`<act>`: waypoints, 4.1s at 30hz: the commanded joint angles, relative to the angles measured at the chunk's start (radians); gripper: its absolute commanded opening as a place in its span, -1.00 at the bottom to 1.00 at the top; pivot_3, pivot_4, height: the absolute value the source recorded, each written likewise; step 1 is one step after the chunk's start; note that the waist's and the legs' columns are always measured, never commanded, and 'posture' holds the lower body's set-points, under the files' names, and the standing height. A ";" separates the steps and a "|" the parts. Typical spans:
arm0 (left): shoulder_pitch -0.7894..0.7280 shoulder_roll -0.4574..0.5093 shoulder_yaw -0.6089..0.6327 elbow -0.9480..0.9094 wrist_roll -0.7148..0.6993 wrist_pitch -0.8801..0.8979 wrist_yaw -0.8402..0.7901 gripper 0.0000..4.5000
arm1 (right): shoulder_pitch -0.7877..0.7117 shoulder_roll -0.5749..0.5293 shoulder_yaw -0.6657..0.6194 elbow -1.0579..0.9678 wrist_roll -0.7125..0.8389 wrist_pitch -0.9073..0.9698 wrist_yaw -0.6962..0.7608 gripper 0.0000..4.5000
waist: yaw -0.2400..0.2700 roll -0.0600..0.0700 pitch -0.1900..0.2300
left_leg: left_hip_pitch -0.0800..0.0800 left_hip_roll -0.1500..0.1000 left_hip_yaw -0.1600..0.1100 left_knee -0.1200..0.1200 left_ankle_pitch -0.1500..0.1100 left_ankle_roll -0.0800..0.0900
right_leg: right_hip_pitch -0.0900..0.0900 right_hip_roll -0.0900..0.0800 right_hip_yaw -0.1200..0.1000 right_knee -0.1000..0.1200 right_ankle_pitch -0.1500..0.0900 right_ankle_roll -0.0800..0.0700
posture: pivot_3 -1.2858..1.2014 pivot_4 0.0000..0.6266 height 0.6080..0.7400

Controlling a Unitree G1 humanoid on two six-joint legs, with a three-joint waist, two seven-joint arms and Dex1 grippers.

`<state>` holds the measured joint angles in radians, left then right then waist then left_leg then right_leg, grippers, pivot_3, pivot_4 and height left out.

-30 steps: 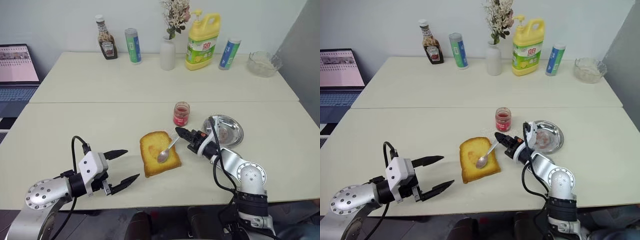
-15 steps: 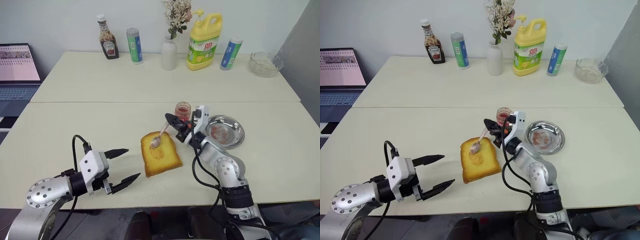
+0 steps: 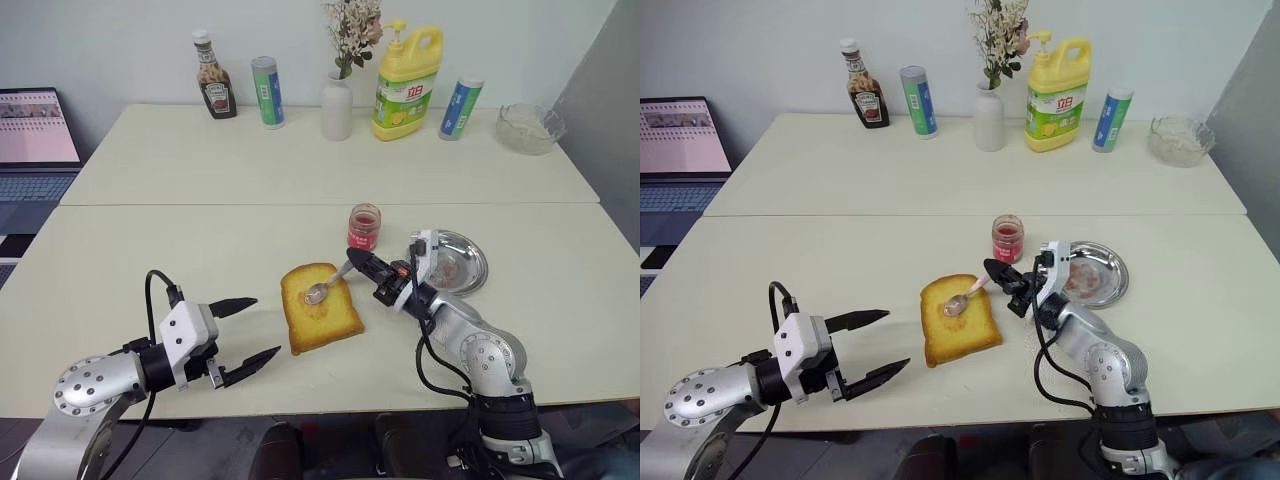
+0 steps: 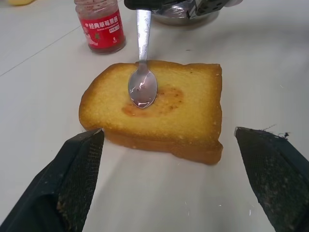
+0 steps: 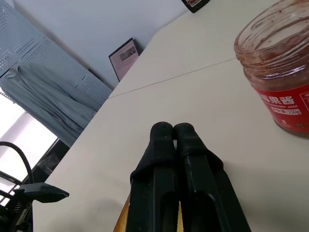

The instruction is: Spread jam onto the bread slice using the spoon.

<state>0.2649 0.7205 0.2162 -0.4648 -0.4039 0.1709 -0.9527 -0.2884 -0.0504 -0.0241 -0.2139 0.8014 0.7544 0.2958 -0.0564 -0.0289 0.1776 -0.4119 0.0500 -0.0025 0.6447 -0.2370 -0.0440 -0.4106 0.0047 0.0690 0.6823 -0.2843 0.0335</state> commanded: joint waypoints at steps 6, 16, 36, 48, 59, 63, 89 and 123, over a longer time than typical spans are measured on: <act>-0.005 0.019 0.008 -0.021 -0.006 -0.007 -0.009 1.00 | -0.059 0.084 -0.092 0.055 0.055 0.060 -0.151 -0.99 | 0.000 0.000 0.000 | 0.000 0.000 0.000 0.000 0.000 0.000 | 0.000 0.000 0.000 0.000 0.000 0.000 | 0.03 -0.52 1.00; -0.014 0.023 0.000 -0.018 -0.007 -0.007 -0.011 1.00 | -0.026 0.037 -0.097 0.010 0.140 0.198 -0.127 -0.99 | -0.001 0.000 0.000 | 0.000 0.000 0.000 0.000 0.000 0.000 | 0.000 0.000 0.000 0.000 0.000 0.000 | 0.03 -0.52 1.00; 0.002 0.035 0.012 -0.028 -0.014 -0.001 -0.022 1.00 | -0.061 0.041 -0.163 0.060 0.217 0.234 -0.158 -0.99 | 0.000 0.000 0.000 | 0.000 0.000 0.001 0.000 0.000 0.000 | 0.000 0.000 0.001 0.000 0.000 0.000 | 0.03 -0.52 1.00; -0.023 0.045 0.010 -0.014 -0.024 0.000 -0.035 1.00 | -0.058 -0.072 -0.215 -0.040 0.378 0.296 -0.127 -0.99 | 0.000 0.000 0.000 | 0.000 0.000 0.001 0.000 0.000 0.000 | 0.000 0.000 0.001 0.000 0.000 0.000 | 0.03 -0.52 1.00; -0.254 0.105 -0.067 -0.098 -0.158 0.158 -0.079 1.00 | -0.035 -0.194 -0.361 -0.094 0.471 0.233 -0.206 -0.99 | 0.009 0.000 0.000 | 0.000 -0.001 0.000 0.001 0.000 0.000 | 0.000 0.000 0.000 0.000 0.000 0.000 | 0.03 -0.52 1.00; -0.388 0.092 -0.131 -0.090 -0.159 0.209 -0.074 1.00 | -0.004 -0.240 -0.426 -0.102 0.484 0.194 -0.240 -0.99 | 0.005 0.000 0.000 | 0.000 -0.001 0.001 0.000 0.000 0.000 | 0.001 0.000 0.001 -0.001 0.000 0.001 | 0.03 -0.52 1.00; -0.727 -0.012 -0.387 -0.015 -0.028 0.300 -0.046 1.00 | -0.099 -0.463 -0.487 0.462 0.089 -0.102 0.027 -0.99 | 0.005 0.001 0.000 | 0.000 -0.001 0.001 0.001 0.000 0.000 | 0.002 0.001 0.002 -0.001 0.001 0.001 | 0.03 -0.52 1.00; -0.712 -0.047 -0.390 0.021 0.032 0.248 -0.056 1.00 | 0.019 -0.458 -0.478 0.177 0.044 -0.088 0.098 0.99 | 0.010 0.001 0.000 | 0.002 -0.001 0.001 0.001 0.000 0.000 | 0.003 0.001 0.002 0.000 0.001 0.001 | 0.03 -0.52 1.00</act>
<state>-0.4422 0.6782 -0.1730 -0.4220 -0.3729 0.4408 -1.0104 -0.2738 -0.4865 -0.5143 0.0192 0.8745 0.7008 0.3721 -0.0462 -0.0276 0.1777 -0.4098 0.0486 -0.0013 0.6456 -0.2369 -0.0437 -0.4077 0.0058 0.0714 0.6819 -0.2838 0.0346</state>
